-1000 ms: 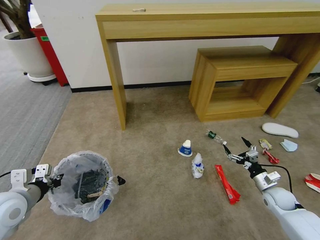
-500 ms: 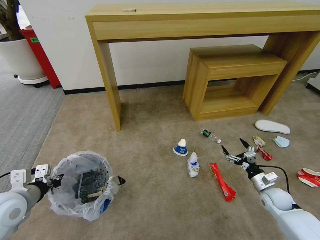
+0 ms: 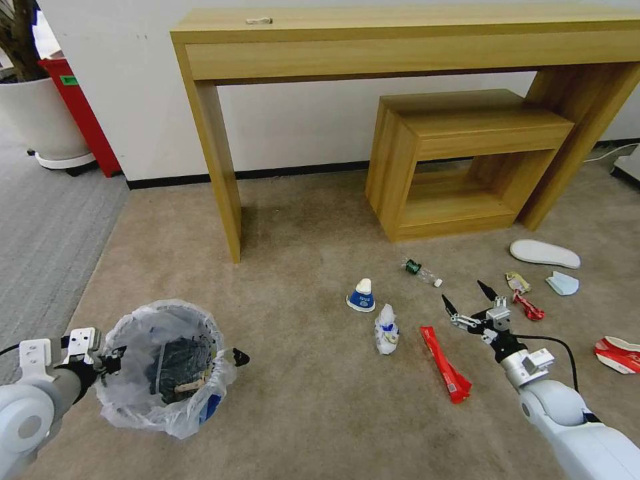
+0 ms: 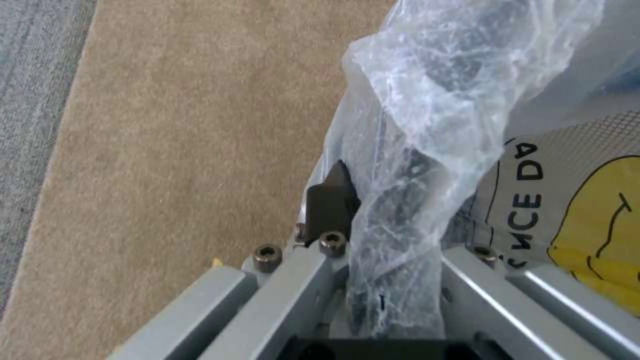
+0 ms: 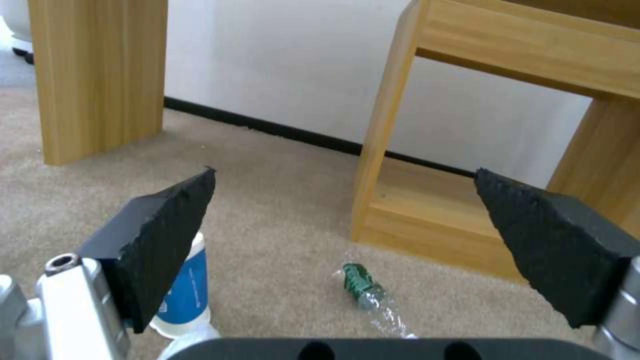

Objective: Pick up the trash bin and place the garbage on the floor into it.

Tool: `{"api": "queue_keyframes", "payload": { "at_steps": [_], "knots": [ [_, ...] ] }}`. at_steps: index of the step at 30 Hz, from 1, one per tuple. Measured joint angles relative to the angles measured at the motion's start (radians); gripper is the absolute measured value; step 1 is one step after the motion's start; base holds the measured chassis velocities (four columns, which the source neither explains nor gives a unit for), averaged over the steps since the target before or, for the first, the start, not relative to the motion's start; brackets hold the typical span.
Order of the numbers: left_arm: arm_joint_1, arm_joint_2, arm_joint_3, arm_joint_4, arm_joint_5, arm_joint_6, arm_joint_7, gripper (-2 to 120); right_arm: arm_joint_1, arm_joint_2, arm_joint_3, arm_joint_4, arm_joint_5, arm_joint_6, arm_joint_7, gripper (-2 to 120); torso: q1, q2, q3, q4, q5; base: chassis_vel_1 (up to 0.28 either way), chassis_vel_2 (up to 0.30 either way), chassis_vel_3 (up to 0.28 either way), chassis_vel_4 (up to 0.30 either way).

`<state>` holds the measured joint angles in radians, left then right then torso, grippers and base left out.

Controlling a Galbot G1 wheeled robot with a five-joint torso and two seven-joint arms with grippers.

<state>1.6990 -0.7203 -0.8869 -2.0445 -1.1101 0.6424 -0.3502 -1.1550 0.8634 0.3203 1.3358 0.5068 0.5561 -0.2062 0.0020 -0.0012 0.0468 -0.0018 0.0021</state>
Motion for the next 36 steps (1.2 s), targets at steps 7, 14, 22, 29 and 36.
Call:
{"api": "queue_keyframes", "payload": {
  "at_steps": [7,14,22,29,36],
  "knots": [
    [0.002,-0.006,0.001,0.001,0.006,-0.004,0.002,0,0.0,0.0,-0.002,0.004,0.0,0.0,0.001,95,0.0,0.0,0.0,-0.0001,-0.0002,-0.103,0.107,0.1,-0.11],
    [0.002,-0.01,0.001,0.001,0.007,-0.007,0.003,0,0.001,0.001,-0.004,0.004,0.0,0.002,0.0,93,0.0,0.0,0.0,0.0001,0.0001,-0.164,0.158,0.178,-0.155],
    [0.001,-0.015,0.004,0.002,0.012,-0.008,0.004,0,0.007,0.001,-0.012,-0.006,0.0,0.01,-0.002,93,0.0,0.0,0.0,-0.0001,0.0001,-0.073,0.054,0.07,-0.051],
    [-0.001,-0.015,0.005,0.01,0.015,-0.01,0.005,0,0.004,0.006,-0.02,-0.01,-0.004,0.026,0.007,97,0.0,0.0,0.0,0.0001,0.0,0.0,0.0,0.0,0.0],
    [-0.008,-0.006,0.01,0.024,0.018,-0.012,0.009,0,-0.068,-0.032,-0.017,0.023,0.044,-0.035,0.083,98,0.0,0.0,0.0,0.0,0.0,0.0,0.0,0.0,0.0]
  ]
}}
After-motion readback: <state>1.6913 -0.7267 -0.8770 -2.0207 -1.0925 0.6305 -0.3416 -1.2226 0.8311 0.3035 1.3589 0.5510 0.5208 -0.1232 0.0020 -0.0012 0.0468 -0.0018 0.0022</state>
